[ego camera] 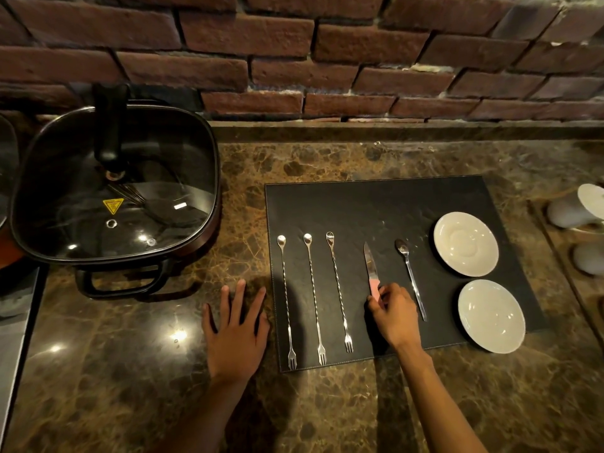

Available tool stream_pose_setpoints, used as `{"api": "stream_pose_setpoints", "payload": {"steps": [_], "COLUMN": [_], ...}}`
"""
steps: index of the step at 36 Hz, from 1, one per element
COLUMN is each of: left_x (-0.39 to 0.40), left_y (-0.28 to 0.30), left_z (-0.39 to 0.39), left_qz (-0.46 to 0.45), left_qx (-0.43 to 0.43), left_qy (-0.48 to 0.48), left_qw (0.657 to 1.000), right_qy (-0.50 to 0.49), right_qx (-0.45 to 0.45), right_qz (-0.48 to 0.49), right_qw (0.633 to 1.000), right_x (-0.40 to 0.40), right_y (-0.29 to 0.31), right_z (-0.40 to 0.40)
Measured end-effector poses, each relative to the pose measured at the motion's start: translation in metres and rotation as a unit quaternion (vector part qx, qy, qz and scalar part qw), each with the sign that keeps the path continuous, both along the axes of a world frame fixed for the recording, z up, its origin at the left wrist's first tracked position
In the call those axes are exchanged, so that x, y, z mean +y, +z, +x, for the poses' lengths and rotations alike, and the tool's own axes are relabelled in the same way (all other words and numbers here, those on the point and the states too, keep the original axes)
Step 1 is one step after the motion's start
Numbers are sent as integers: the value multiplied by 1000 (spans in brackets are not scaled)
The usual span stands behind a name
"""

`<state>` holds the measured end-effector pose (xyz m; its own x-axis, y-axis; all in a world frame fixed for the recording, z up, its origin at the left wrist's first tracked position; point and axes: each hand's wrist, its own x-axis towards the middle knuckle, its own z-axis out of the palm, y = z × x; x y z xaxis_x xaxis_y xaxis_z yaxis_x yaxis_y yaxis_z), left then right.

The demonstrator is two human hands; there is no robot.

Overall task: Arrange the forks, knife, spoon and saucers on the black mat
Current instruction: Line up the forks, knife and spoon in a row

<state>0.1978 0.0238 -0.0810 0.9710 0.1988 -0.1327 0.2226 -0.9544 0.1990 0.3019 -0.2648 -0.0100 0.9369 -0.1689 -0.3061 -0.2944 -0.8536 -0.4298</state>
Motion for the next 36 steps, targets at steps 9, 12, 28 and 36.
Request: {"api": "stream_pose_setpoints", "payload": {"steps": [9,12,28,36], "left_x": [1,2,2,3], "left_y": [-7,-8,-8,-12], "left_z": [0,0,0,-1], "left_qz": [2,0,10,15], "left_qx": [1,3,-4,-1], "left_qy": [7,8,9,8], "left_qw": [1000,1000,1000,1000], "right_qy": [-9,-3,-26,70], "right_qx": [28,30,-46,-25], "right_qz": [-27,-55,-85,-141], "right_qw": [999,998,995,987], "right_x": [0,1,-53,-61], "right_y": [3,5,3,6], "right_z": [2,3,29,35]}}
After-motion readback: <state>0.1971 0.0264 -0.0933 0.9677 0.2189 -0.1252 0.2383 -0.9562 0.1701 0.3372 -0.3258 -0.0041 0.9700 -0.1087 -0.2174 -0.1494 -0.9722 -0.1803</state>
